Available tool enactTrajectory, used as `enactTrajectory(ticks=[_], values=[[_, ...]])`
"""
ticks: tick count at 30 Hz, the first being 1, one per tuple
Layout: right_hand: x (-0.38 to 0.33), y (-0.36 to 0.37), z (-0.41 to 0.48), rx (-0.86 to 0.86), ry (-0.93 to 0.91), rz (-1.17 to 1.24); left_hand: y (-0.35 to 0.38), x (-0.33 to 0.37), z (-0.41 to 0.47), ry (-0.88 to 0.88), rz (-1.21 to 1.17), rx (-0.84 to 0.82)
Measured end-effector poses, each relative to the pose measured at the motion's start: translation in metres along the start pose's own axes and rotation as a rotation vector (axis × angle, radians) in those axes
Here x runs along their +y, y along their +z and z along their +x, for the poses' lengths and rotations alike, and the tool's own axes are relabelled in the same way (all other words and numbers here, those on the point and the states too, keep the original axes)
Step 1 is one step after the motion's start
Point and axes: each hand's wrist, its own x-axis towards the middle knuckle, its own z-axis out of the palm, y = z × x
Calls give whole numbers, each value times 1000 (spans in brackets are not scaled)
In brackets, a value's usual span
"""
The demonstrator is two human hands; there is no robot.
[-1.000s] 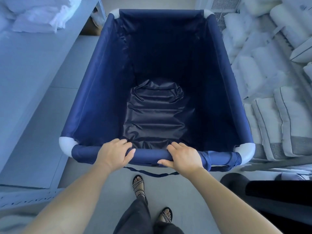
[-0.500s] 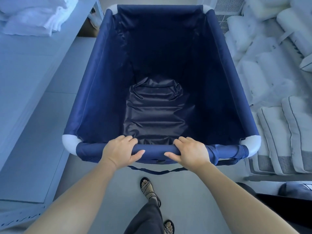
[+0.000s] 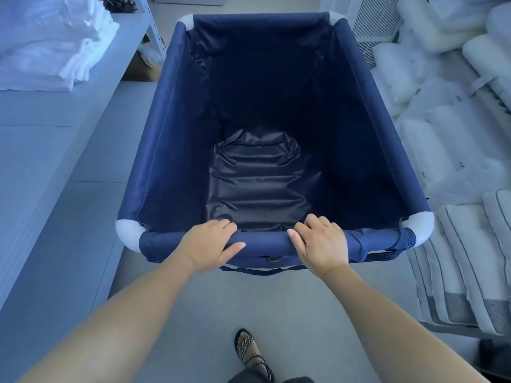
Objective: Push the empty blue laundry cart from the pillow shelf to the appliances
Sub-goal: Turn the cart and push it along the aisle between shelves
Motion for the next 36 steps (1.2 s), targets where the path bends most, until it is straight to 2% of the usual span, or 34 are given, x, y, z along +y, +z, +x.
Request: enactTrajectory(ticks=[3,11,24,36], values=[[5,6,26,20,-2,-23,-7,-20,19,68,41,-10],[21,27,92,112,-52,-31,-14,-46,77,-21,121,93],[58,54,243,31,-63,-11,-51,-109,212,-47,78,152],[86,76,366,-61,-63,15,-78,-156,318,-149,80,170]])
